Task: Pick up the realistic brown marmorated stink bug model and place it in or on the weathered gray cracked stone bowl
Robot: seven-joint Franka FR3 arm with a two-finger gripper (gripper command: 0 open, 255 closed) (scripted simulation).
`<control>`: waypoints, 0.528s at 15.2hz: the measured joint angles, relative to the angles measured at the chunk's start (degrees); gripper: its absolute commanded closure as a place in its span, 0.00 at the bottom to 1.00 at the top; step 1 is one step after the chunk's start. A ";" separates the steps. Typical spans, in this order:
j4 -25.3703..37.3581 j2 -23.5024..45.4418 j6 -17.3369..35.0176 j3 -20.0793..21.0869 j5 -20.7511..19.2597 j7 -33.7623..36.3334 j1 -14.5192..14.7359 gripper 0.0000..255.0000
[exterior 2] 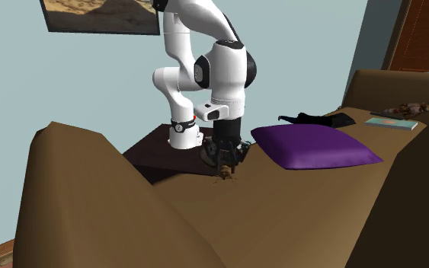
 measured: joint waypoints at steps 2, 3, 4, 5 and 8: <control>0.36 -1.49 -1.67 0.09 1.04 -0.74 -0.04 1.00; 0.55 -2.06 -2.37 0.06 1.42 -1.09 -0.09 1.00; 0.86 -2.69 -3.25 0.06 1.84 -1.43 -0.11 1.00; 1.22 -3.03 -3.91 0.04 2.05 -1.62 -0.12 1.00; -3.69 -7.97 -3.48 0.52 5.24 -2.76 0.70 1.00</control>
